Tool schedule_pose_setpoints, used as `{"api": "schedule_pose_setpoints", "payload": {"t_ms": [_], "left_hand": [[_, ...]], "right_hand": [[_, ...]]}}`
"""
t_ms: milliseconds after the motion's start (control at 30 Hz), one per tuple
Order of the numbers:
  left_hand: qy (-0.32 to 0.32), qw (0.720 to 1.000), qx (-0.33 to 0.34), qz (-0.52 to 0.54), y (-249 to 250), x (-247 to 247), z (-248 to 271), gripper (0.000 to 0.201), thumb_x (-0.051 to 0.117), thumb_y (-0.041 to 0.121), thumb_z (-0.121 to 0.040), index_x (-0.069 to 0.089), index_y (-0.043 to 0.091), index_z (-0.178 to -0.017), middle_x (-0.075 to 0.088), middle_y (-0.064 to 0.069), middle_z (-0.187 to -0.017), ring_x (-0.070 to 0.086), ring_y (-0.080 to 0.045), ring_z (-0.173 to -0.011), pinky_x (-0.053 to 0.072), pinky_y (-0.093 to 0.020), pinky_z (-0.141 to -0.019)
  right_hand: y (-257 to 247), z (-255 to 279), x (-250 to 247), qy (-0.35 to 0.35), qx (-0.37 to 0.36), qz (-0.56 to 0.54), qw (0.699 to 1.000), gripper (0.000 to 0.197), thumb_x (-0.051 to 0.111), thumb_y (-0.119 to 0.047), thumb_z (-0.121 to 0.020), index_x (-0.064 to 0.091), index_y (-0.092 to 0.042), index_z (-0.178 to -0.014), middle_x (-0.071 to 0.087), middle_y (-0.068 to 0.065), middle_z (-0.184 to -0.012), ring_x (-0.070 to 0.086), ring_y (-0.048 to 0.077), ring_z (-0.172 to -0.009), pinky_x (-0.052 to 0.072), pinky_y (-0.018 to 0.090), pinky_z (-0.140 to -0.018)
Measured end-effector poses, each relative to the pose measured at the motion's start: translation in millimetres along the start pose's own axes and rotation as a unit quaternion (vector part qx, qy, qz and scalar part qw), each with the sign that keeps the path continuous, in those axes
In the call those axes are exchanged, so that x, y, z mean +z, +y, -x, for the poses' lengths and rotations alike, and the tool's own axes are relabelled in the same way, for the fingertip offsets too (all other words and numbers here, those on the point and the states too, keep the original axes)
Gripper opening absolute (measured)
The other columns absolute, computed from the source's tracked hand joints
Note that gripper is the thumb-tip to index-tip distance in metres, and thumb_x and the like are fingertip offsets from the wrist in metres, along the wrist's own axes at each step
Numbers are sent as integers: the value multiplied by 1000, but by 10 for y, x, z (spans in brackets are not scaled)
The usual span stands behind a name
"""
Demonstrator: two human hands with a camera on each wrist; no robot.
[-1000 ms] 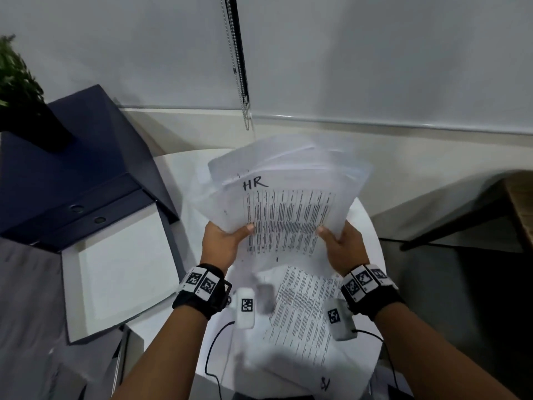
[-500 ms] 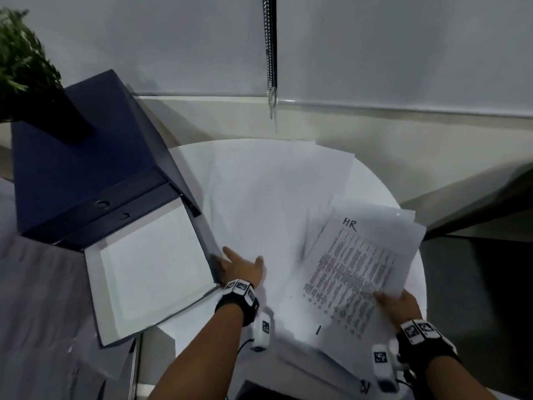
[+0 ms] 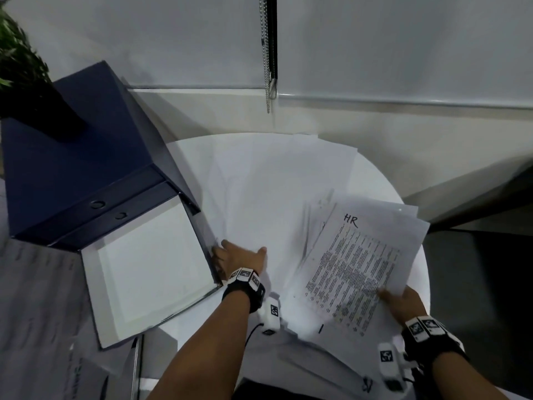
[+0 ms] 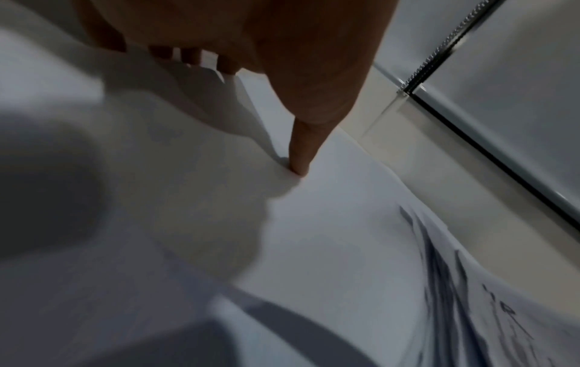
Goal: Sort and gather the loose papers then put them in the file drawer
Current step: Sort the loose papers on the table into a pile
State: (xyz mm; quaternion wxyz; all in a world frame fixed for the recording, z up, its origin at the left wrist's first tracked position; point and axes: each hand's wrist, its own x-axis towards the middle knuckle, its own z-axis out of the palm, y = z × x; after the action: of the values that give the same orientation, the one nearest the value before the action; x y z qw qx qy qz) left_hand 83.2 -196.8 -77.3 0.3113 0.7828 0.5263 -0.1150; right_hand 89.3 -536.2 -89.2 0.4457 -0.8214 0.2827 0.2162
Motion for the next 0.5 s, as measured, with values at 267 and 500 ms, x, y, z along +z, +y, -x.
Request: {"api": "schedule_pose_setpoints", "payload": {"t_ms": [267,500], "left_hand": [[-18,996,-35,77,98,-192,-150,84,79,28,-68,34,11,-137,40,-19,-137,48,-39,-121,49,-39,-86],[-104,989,3,105,214,-329,11,61,58,21,-89,37,8,-144,53,-14,-138,57,-33,-117,46,-31,-91]], "right_hand": [[-25,-64,-59,-23,-3,4,1000,35,70,-14,-87,63,8,-114,65,23,-98,58,29,-78,47,36,-75],[10,-98,-85,-41,-2,0,999,32,71,-13,-86,64,5,-112,65,21,-96,60,29,-77,50,39,-76]]}}
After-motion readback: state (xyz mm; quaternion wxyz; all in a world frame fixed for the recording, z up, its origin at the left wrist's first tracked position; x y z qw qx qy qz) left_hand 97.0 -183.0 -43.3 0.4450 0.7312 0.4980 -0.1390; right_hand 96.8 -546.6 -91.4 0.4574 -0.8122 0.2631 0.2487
